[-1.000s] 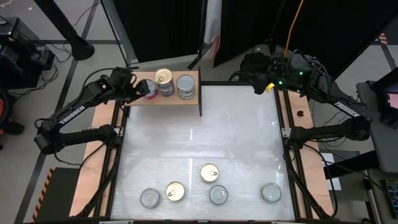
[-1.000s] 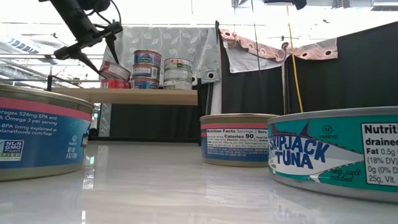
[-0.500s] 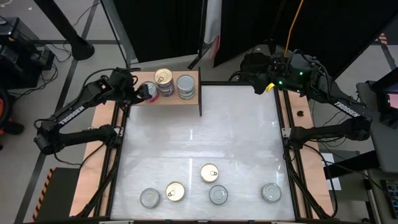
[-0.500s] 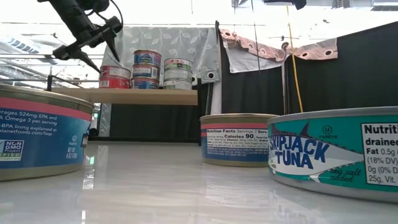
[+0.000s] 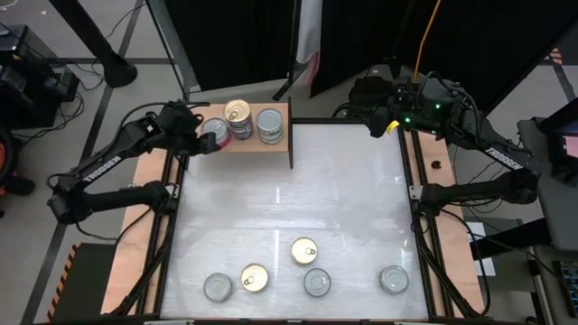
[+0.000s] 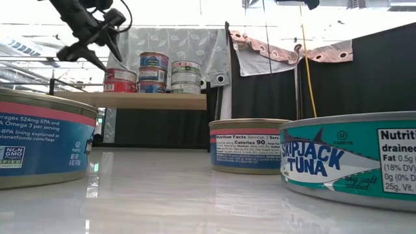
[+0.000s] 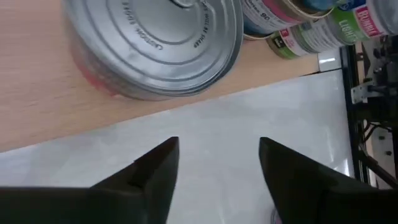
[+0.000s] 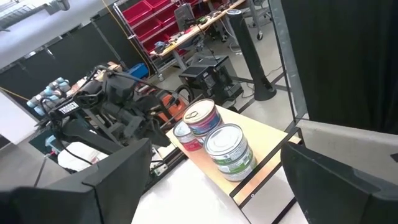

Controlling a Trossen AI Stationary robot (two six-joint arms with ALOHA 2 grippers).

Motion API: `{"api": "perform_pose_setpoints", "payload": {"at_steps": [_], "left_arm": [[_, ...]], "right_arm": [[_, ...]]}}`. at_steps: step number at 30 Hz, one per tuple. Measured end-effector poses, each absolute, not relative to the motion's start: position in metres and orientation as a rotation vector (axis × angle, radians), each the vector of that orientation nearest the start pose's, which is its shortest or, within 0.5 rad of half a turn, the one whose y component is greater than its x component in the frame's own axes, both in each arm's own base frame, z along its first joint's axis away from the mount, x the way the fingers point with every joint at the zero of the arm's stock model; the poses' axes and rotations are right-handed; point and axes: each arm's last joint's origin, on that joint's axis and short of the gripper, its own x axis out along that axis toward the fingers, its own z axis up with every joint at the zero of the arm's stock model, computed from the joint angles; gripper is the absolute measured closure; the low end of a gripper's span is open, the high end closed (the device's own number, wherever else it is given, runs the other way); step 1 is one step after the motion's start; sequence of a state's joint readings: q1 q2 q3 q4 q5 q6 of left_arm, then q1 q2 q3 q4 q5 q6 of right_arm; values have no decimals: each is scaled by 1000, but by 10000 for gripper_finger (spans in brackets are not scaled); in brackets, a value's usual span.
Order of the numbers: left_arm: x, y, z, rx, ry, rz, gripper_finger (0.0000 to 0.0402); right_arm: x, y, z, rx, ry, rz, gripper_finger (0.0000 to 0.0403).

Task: Stack canned seafood by type on shelf
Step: Stack the red tuna can on top of the red tuna can on the shelf, then put the green blue tuna can on the shelf

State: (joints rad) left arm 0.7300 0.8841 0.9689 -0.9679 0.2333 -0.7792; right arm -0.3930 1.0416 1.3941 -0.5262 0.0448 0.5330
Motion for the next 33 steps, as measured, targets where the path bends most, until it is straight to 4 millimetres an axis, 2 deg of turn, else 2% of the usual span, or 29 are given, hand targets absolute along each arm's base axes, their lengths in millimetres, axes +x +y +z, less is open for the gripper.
{"api": "perform_pose_setpoints", "payload": {"at_steps": [8,13,25,29,33], "left_arm": [[128,107,303,-1137,636,808,273],[132,113,298,-1100,654,900,305],[129,118,297,-1013,631,1065,313],[128,112,306,-1067,601,955,313],[123,98,326,-1134,532,804,313]], "right_arm": [[176,-74,456,555,50,-474,55],[176,-74,456,555,50,-474,55],[176,-74,456,552,51,-475,55],[170,-69,453,631,108,-401,55],[147,-53,442,808,274,-338,63]]}}
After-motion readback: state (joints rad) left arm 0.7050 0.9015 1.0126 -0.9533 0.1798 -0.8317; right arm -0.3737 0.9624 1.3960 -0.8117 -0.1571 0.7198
